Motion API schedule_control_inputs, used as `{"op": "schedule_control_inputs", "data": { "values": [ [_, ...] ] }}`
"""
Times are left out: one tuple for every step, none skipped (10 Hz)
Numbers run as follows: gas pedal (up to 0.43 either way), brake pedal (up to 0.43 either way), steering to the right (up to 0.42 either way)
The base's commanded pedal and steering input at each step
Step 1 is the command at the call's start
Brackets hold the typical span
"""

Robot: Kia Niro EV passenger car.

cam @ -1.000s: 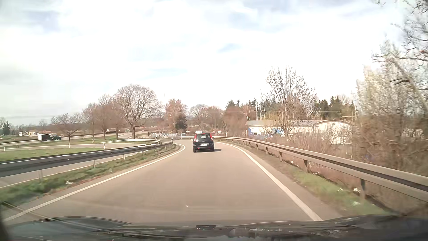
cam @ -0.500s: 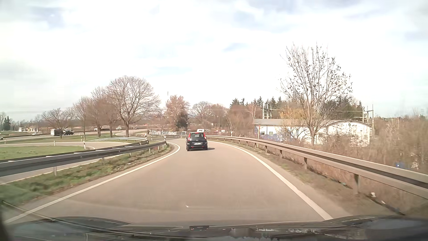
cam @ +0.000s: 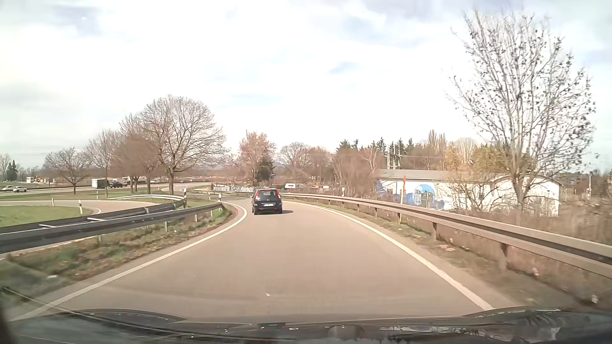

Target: Follow the waypoints while adhering to traffic rules and regulations

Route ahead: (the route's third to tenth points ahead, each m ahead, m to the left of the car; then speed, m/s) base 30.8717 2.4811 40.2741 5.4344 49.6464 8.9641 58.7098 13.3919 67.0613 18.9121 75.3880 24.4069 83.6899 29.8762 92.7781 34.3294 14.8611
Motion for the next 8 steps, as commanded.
{"op": "schedule_control_inputs", "data": {
  "values": [
    [0.039, 0.000, -0.017],
    [0.039, 0.000, -0.018],
    [0.039, 0.000, -0.018],
    [0.039, 0.000, -0.019],
    [0.039, 0.000, -0.020],
    [0.039, 0.000, -0.024],
    [0.039, 0.000, -0.027],
    [0.039, 0.000, -0.031]
  ]
}}
